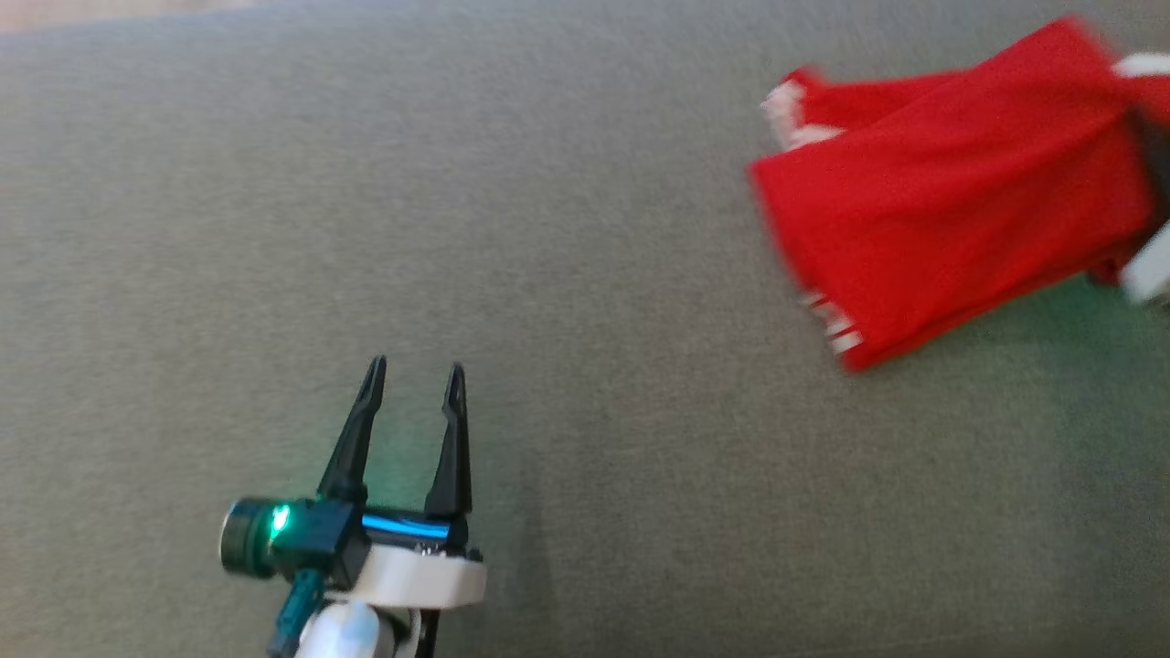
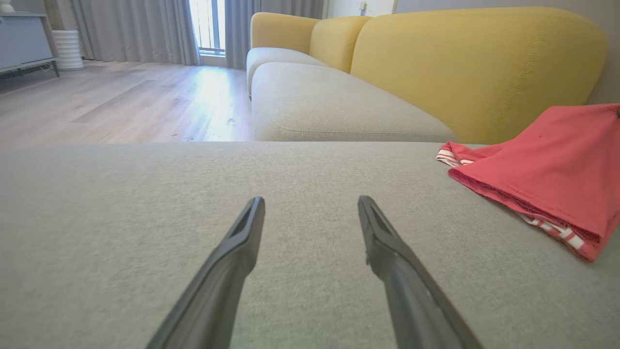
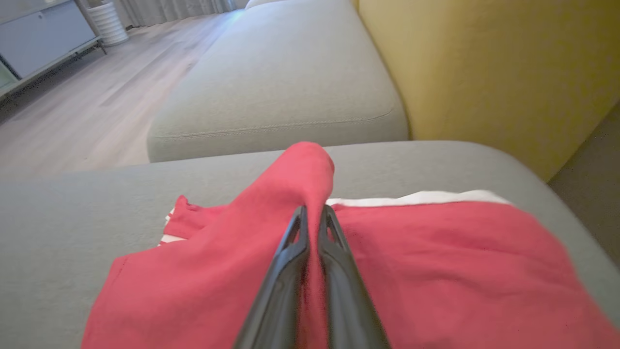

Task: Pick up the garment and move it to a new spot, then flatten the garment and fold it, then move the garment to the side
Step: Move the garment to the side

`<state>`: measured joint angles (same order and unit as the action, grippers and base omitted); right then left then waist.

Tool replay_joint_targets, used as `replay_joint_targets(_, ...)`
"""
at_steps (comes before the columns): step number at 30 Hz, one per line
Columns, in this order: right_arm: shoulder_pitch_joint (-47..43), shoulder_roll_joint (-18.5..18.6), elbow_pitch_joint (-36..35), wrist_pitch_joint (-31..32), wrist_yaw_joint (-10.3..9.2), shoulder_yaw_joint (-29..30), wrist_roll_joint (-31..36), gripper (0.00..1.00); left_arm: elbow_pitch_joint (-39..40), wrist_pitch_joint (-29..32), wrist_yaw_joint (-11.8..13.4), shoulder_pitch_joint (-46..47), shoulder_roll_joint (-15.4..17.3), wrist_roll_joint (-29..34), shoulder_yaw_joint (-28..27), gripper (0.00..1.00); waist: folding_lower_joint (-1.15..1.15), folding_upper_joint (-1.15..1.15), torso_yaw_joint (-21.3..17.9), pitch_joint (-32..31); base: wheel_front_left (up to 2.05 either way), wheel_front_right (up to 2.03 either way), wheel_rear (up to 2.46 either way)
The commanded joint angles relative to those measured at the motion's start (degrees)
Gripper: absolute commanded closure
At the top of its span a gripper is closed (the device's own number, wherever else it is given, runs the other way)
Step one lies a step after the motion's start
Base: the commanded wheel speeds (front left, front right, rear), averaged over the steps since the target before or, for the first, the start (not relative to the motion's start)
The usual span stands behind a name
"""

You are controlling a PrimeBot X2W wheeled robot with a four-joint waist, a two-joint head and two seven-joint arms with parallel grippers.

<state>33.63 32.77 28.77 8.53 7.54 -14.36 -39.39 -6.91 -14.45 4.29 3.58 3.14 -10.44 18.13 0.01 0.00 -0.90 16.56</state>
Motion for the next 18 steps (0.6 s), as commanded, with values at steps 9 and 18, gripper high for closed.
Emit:
replay_joint_targets(9,3.0,9.0,-4.4,2.1,-0.05,10.0,4.9,0.00,2.0,-0.5,-1.7,6.0,-0.3,0.8,-2.4,0.00,-0.01,0.00,-2.7,6.0,0.00,0.00,0.00)
replay_joint_targets(18,-2.5,-1.1,-9.5,1.3,-0.05,13.5,11.2,0.00,3.8,-0.5,-1.0,5.9,-0.3,-2.4,-3.7,0.00,-0.01,0.00,-1.4,0.6,0.00,0.00,0.00)
